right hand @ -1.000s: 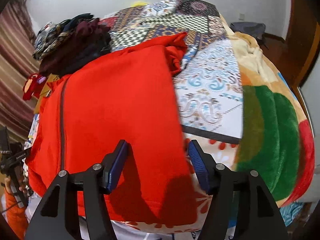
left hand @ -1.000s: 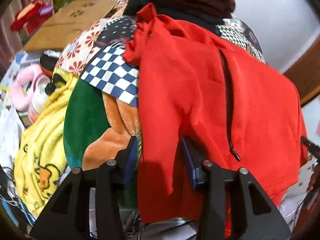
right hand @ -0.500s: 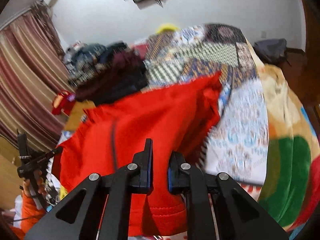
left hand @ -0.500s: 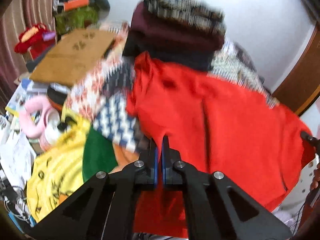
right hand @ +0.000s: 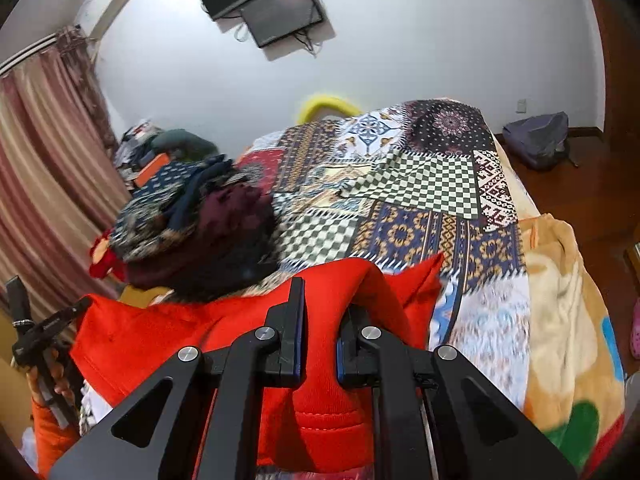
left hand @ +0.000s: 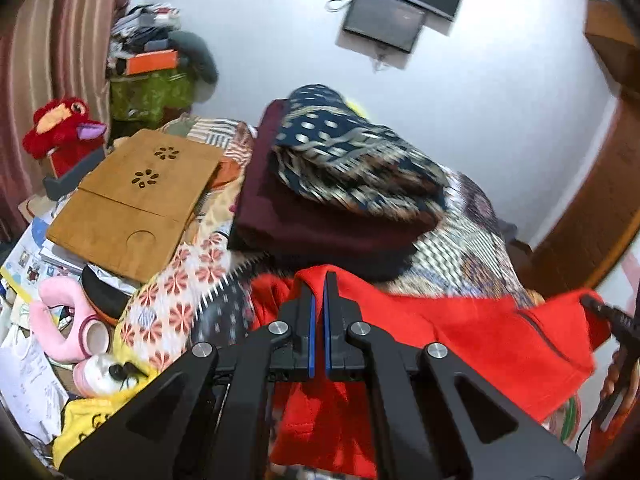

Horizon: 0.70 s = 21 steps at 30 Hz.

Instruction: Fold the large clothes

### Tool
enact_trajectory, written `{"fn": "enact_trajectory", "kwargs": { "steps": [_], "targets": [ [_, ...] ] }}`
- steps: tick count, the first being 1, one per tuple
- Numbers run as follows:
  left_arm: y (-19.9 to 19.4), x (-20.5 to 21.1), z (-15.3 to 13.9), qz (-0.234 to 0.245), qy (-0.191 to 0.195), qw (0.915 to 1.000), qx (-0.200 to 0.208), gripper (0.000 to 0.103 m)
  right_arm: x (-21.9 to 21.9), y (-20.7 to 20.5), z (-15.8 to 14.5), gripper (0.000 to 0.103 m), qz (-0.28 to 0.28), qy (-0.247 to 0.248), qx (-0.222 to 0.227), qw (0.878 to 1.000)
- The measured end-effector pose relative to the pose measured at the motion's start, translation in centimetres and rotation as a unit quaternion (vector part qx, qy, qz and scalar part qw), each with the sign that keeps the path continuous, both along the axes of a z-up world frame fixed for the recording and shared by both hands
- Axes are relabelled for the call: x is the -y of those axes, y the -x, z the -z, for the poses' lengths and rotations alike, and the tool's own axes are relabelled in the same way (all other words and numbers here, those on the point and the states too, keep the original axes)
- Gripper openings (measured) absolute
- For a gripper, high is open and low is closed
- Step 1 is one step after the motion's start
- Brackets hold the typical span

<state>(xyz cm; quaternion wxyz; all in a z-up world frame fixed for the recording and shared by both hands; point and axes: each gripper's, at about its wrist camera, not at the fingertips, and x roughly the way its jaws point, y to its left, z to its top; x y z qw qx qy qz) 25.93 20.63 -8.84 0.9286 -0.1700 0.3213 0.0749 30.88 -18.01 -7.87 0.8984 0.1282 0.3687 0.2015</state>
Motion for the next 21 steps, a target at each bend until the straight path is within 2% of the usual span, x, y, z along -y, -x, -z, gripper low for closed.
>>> {"fn": "enact_trajectory", "kwargs": {
  "steps": [6, 8, 11, 14, 17, 19, 21],
  "targets": [
    [-7.1, -3.6, 4.1, -0.045, 0.026, 0.9979, -0.04, 0.002, -0.8, -6.6, 4.3, 0.01, 0.01, 0.01, -0.053, 0.999],
    [-9.0, -4.1, 5.8, -0.054, 0.023, 0.9966, -0.058, 0.002, -1.1, -8.4, 6.2, 0.011, 0.011, 0.017, -0.08, 0.997],
    [-11.0, -4.1, 8.0, -0.056, 0.01, 0.995, -0.082, 0.004, -1.2, -9.1, 7.6, 0.012, 0.021, 0.034, -0.093, 0.995],
    [-11.9, -3.4, 9.3, -0.049, -0.027, 0.9933, -0.102, 0.01, -0.7, -9.2, 7.5, 0.018, 0.032, 0.035, -0.096, 0.994],
    [-11.5, -2.9, 9.0, -0.042, -0.054, 0.9912, -0.113, 0.023, 0.0, -8.9, 6.4, 0.026, 0.054, 0.057, -0.087, 0.993],
    [-10.8, -3.1, 8.3, -0.037, -0.049, 0.9915, -0.115, 0.024, 0.8, -7.9, 4.8, 0.026, 0.078, 0.082, -0.064, 0.992],
    [-9.8, -3.7, 7.3, -0.042, -0.038, 0.9926, -0.108, 0.028, 1.6, -6.9, 3.2, 0.027, 0.072, 0.079, -0.051, 0.993]
  ]
}}
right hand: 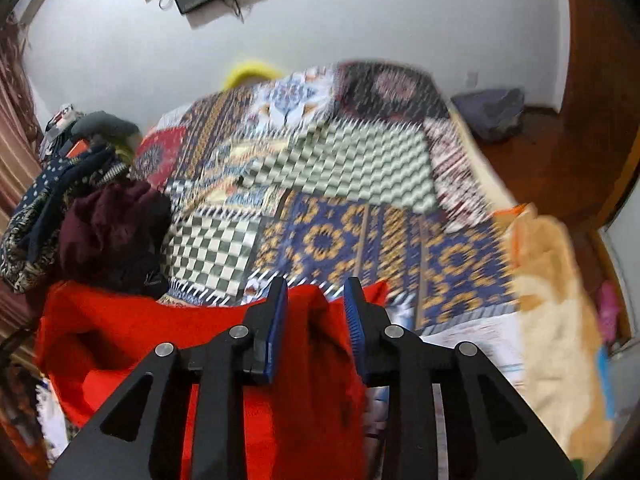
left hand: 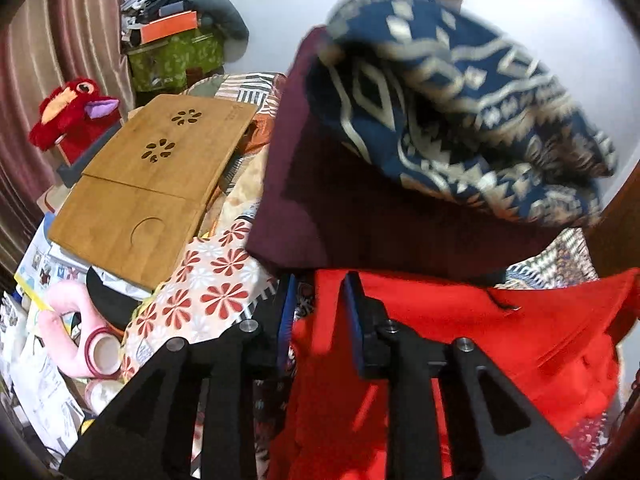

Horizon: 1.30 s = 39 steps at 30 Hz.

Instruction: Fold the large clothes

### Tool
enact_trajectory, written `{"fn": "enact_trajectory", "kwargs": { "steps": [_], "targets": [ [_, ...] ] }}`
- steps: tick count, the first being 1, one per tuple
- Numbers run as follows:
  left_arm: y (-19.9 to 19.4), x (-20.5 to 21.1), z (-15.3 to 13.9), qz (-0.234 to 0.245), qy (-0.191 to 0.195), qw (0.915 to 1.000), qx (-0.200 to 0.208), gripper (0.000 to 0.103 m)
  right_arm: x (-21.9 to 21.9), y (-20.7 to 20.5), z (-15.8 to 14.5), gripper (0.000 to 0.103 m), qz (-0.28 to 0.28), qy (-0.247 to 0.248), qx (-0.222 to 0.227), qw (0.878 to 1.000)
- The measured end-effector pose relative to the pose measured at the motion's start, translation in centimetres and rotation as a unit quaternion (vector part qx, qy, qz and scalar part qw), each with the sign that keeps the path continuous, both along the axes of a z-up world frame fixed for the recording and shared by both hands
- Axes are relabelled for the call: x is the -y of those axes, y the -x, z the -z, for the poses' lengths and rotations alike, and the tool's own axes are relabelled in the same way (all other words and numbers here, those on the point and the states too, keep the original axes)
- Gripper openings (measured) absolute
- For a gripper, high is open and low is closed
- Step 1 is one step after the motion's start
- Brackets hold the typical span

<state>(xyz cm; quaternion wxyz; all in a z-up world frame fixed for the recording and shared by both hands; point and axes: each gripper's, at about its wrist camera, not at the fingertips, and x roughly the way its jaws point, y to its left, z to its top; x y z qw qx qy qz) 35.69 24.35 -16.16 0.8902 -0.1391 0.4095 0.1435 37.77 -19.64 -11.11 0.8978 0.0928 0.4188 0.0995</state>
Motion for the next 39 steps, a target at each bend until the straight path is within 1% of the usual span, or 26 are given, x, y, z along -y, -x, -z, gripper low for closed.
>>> {"fn": "enact_trajectory", "kwargs": {
  "steps": [1, 2, 3, 4, 5, 6, 8, 9, 13, 15, 17, 19, 20, 22, 23, 24, 27, 29, 30, 31, 33, 34, 35, 36, 37, 39],
  "targets": [
    [0.8, -0.2, -0.6, -0.006, 0.003, 0.9999, 0.008, 0.038, 0.3, 0.6, -0.6, 0.028, -0.005, -0.003, 0.002, 1.0],
    [1.6, -0.5, -1.2, -0.013, 0.007, 0.9997, 0.017, 0.045, 0.5, 1.3, -1.0, 0.032, -0.009, -0.005, 0.003, 1.0],
    [2.1, -0.8, -1.5, -0.019, 0.01, 0.9995, 0.024, 0.053, 0.7, 2.1, -1.4, 0.042, -0.012, -0.008, 0.005, 1.0],
    [3.4, -1.2, -2.0, -0.028, 0.017, 0.9988, 0.037, 0.055, 0.9, 3.2, -1.8, 0.047, -0.015, -0.008, 0.008, 1.0],
    [4.3, -1.5, -2.2, -0.034, 0.02, 0.9984, 0.041, 0.056, 0.9, 3.9, -1.9, 0.057, -0.016, -0.004, 0.009, 1.0],
    [4.7, -1.7, -2.3, -0.037, 0.023, 0.9982, 0.04, 0.056, 0.9, 4.7, -2.0, 0.063, -0.019, 0.001, 0.01, 1.0],
    [6.3, -2.3, -1.8, -0.039, 0.043, 0.9979, 0.029, 0.057, 0.9, 6.2, -1.7, 0.067, -0.025, 0.008, 0.004, 1.0],
    [6.7, -2.4, -1.5, -0.04, 0.049, 0.9977, 0.024, 0.057, 0.6, 6.5, -1.3, 0.068, -0.028, 0.008, -0.002, 1.0],
    [8.7, -2.6, 1.6, -0.04, 0.083, 0.9955, -0.021, 0.057, 0.5, 7.2, 1.0, 0.068, -0.037, -0.004, -0.049, 0.998],
    [9.4, -2.2, 3.3, -0.032, 0.106, 0.9929, -0.043, 0.057, 0.6, 6.9, 2.8, 0.068, -0.032, -0.014, -0.081, 0.996],
    [9.7, -1.4, 5.4, -0.019, 0.14, 0.9878, -0.066, 0.057, 0.7, 6.5, 4.6, 0.068, -0.029, -0.029, -0.114, 0.993],
    [9.5, -0.5, 6.8, -0.007, 0.157, 0.9842, -0.081, 0.057, 1.0, 6.3, 6.2, 0.068, -0.022, -0.051, -0.136, 0.989],
    [9.2, 0.1, 7.4, -0.002, 0.157, 0.9837, -0.087, 0.057, 1.2, 6.0, 7.0, 0.068, -0.015, -0.071, -0.149, 0.986],
    [8.6, 0.9, 7.8, -0.001, 0.134, 0.9866, -0.093, 0.064, 1.4, 5.8, 8.0, 0.068, -0.007, -0.099, -0.165, 0.981],
    [8.2, 1.3, 7.9, 0.002, 0.127, 0.9873, -0.094, 0.066, 1.4, 5.5, 8.2, 0.068, -0.002, -0.1, -0.164, 0.981],
    [7.9, 1.5, 7.9, 0.003, 0.123, 0.9879, -0.094, 0.068, 1.2, 5.2, 8.3, 0.068, -0.001, -0.095, -0.162, 0.982],
    [6.6, 2.3, 7.7, 0.009, 0.095, 0.9912, -0.093, 0.068, 0.0, 4.2, 8.7, 0.069, -0.011, -0.081, -0.166, 0.983],
    [5.8, 3.1, 7.5, 0.014, 0.07, 0.993, -0.094, 0.068, -1.2, 3.5, 9.1, 0.072, -0.021, -0.061, -0.169, 0.984],
    [5.8, 3.5, 7.5, 0.017, 0.063, 0.9938, -0.09, 0.063, -1.6, 3.4, 9.1, 0.072, -0.026, -0.054, -0.167, 0.984],
    [5.4, 4.2, 7.3, 0.032, 0.057, 0.9943, -0.084, 0.053, -2.2, 3.2, 9.3, 0.072, -0.036, -0.046, -0.165, 0.985],
    [4.8, 4.9, 7.3, 0.044, 0.042, 0.9943, -0.088, 0.051, -2.8, 3.0, 9.7, 0.072, -0.045, -0.037, -0.164, 0.985],
    [4.5, 5.6, 7.3, 0.059, 0.04, 0.994, -0.084, 0.051, -2.9, 2.9, 9.9, 0.072, -0.045, -0.04, -0.164, 0.985],
    [4.3, 5.8, 7.4, 0.066, 0.044, 0.9935, -0.081, 0.051, -2.8, 3.0, 10.0, 0.07, -0.041, -0.045, -0.164, 0.985],
    [4.1, 6.0, 7.6, 0.068, 0.043, 0.9935, -0.08, 0.05, -2.8, 3.1, 10.1, 0.065, -0.041, -0.047, -0.164, 0.985],
    [3.8, 6.1, 7.9, 0.068, 0.042, 0.9933, -0.084, 0.042, -2.8, 3.3, 10.0, 0.059, -0.045, -0.049, -0.163, 0.984],
    [4.0, 5.6, 8.1, 0.062, 0.053, 0.9928, -0.088, 0.033, -2.7, 3.8, 10.0, 0.033, -0.055, -0.066, -0.162, 0.983]
  ]
}}
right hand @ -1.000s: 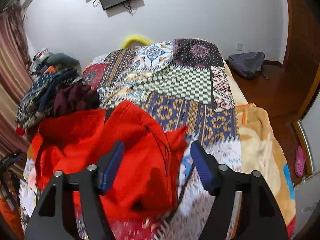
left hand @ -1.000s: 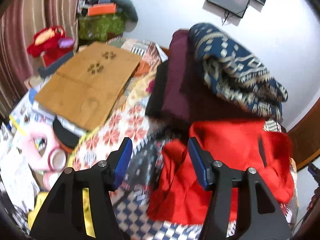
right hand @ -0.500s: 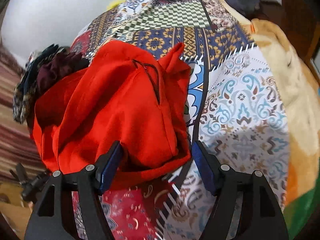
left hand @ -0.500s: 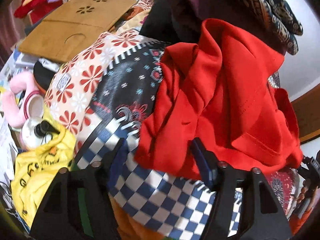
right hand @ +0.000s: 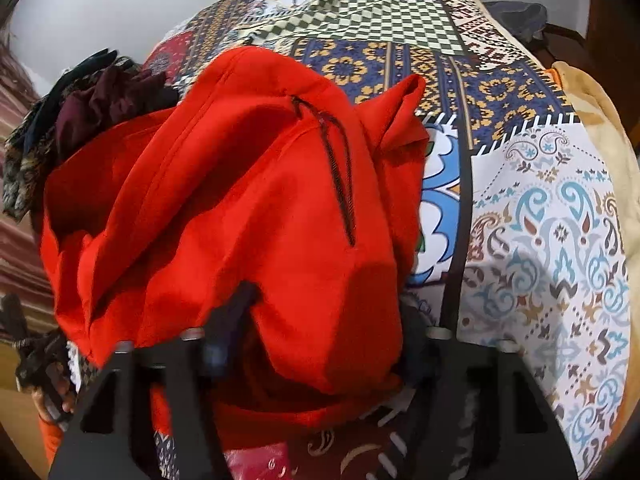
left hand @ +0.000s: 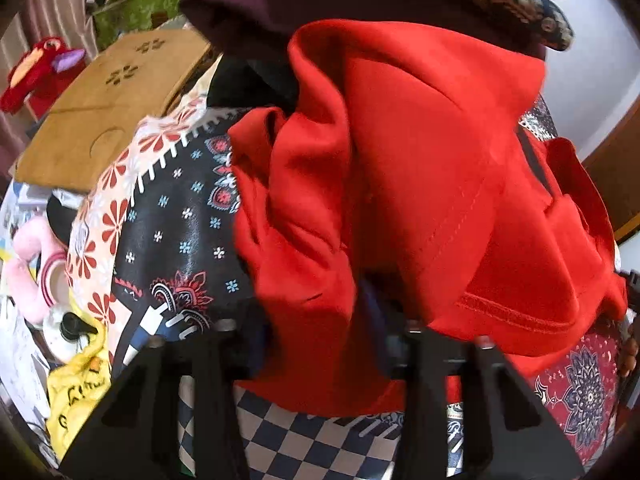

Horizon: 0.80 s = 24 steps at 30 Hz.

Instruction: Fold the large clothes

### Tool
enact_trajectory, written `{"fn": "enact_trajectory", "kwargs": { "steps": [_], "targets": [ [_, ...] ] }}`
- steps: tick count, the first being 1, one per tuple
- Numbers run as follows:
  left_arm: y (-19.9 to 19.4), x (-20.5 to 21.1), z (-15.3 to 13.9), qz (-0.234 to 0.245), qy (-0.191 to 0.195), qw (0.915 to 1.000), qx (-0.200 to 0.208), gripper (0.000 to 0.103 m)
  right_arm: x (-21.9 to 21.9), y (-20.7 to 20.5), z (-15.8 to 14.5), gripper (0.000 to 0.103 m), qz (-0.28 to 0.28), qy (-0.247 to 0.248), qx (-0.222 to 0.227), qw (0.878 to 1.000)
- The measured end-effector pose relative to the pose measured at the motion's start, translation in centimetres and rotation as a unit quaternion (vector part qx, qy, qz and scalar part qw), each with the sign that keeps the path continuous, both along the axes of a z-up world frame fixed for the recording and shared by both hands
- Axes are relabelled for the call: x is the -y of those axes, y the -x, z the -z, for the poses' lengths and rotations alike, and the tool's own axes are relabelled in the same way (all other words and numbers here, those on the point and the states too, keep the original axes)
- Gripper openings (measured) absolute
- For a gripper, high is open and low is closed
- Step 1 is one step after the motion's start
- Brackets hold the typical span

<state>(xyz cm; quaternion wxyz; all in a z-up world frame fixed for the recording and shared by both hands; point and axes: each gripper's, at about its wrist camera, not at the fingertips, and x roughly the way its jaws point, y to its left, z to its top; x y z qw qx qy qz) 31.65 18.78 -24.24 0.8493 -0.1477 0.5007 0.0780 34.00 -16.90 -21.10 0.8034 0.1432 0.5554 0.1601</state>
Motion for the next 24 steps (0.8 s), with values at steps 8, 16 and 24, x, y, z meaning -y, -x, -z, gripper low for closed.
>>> {"fn": "enact_trajectory", "kwargs": {
  "steps": [8, 16, 24],
  "targets": [
    [3.0, -2.6, -2.2, -0.013, 0.108, 0.9937, 0.026, 0.011, 1.5, 3.1, -4.1, 0.019, 0.011, -0.07, 0.034, 0.997],
    [7.3, -2.3, -8.3, 0.001, 0.124, 0.987, 0.102, 0.009, 2.3, 9.3, -8.5, 0.013, -0.022, -0.06, 0.09, 0.994],
    [13.4, -2.9, -9.7, -0.007, 0.082, 0.9891, 0.122, 0.004, 4.1, 13.1, -7.3, 0.012, -0.011, -0.037, 0.094, 0.995]
  ]
}}
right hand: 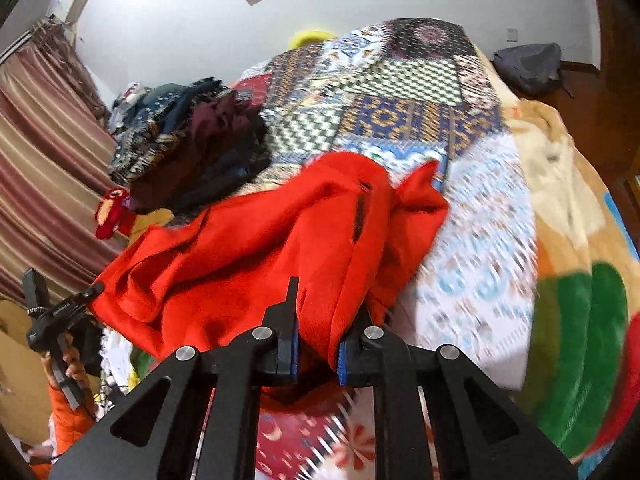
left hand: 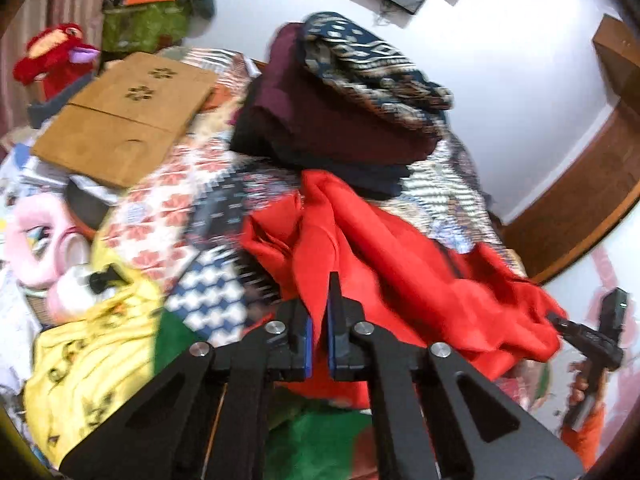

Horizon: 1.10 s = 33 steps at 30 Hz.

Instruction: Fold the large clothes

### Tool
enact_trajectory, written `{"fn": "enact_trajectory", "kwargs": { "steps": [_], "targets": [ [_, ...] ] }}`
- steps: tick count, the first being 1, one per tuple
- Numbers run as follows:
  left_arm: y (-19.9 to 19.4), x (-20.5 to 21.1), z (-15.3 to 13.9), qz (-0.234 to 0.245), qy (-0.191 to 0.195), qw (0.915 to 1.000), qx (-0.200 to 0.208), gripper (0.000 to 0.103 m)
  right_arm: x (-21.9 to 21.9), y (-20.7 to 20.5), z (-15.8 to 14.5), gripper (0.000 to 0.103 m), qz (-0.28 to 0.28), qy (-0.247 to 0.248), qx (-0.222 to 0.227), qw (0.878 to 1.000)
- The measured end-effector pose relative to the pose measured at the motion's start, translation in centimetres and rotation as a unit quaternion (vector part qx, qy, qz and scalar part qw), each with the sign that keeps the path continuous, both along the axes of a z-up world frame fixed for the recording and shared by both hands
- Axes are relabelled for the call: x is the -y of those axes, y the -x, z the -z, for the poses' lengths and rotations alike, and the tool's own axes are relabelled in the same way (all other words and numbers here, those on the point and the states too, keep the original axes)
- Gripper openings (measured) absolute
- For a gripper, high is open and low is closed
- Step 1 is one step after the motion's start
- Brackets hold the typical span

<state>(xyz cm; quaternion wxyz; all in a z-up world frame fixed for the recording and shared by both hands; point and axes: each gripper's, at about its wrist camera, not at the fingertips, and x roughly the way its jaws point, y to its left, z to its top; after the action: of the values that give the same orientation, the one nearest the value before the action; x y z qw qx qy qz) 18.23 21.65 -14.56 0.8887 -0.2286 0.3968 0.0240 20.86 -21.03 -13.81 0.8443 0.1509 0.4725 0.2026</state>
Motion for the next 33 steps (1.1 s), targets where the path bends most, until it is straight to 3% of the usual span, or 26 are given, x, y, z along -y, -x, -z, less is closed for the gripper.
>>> {"fn": "enact_trajectory", "kwargs": {
  "steps": [5, 9, 13, 18, 20, 22, 28, 33],
  "targets": [
    [0.9, -2.4, 5.1, -0.02, 0.018, 0.9977, -0.062, 0.004, -0.2, 0.3, 0.7, 0.014, 0.014, 0.048, 0.005, 0.999],
    [1.1, -1.9, 7.6, -0.018, -0.012, 0.994, -0.107, 0.007, -1.3, 0.7, -0.1, 0.024, 0.002, 0.1, 0.02, 0.995],
    [1.1, -1.2, 6.6, -0.026, -0.066, 0.9911, -0.113, 0.017, -2.0, 0.8, -1.0, 0.031, -0.014, 0.141, 0.032, 0.989],
    [1.1, -0.1, 3.0, -0.031, -0.136, 0.9871, -0.078, 0.02, -1.1, 1.2, -3.6, 0.058, 0.016, 0.138, 0.081, 0.987],
    [0.9, 0.7, 1.6, -0.011, -0.136, 0.989, -0.055, 0.03, -0.9, 0.9, -4.4, 0.06, 0.023, 0.126, 0.088, 0.988],
    [0.4, 1.8, 1.1, 0.01, -0.139, 0.9894, -0.043, 0.049, -1.2, 0.6, -4.8, 0.063, 0.021, 0.117, 0.09, 0.989],
    [-2.4, 6.2, 3.3, 0.107, -0.119, 0.9847, -0.069, 0.051, -4.2, -0.7, -3.0, 0.066, -0.027, 0.119, 0.077, 0.99],
    [-5.0, 9.8, 4.6, 0.174, -0.095, 0.977, -0.077, 0.051, -6.2, -1.6, 0.1, 0.067, -0.056, 0.159, 0.055, 0.984]
  ]
}}
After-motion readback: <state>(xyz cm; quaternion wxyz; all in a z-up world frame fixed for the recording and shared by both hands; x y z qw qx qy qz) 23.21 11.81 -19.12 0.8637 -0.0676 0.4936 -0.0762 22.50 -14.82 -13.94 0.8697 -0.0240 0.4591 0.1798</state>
